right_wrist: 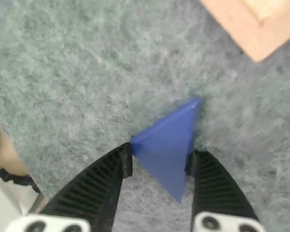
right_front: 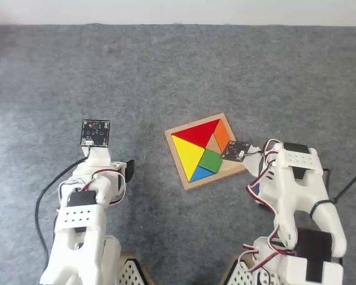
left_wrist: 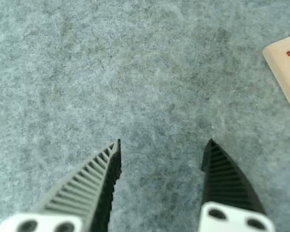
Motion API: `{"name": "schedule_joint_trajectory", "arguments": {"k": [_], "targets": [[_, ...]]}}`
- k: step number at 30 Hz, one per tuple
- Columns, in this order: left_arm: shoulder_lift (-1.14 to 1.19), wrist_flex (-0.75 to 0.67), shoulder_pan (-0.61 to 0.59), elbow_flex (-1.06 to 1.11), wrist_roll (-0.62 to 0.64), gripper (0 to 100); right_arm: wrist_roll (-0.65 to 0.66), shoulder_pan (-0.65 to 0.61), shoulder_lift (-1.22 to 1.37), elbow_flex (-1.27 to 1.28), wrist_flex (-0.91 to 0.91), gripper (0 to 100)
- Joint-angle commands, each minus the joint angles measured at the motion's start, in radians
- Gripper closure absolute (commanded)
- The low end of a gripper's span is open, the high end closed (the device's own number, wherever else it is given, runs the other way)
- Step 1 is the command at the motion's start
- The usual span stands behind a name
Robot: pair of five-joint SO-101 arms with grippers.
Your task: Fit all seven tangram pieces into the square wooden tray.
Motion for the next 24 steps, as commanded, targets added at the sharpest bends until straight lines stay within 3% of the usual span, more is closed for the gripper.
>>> {"name": "schedule_joint_trajectory", "arguments": {"k": [1, 24], "targets": [[-0.011, -0.012, 0.003, -0.008, -0.006, 73, 0.049, 0.010, 0.002, 0.034, 0.008, 78.3], [-0.011, -0.012, 0.003, -0.008, -0.005, 73, 0.048, 0.036, -0.007, 0.087, -0.076, 76.8]]}}
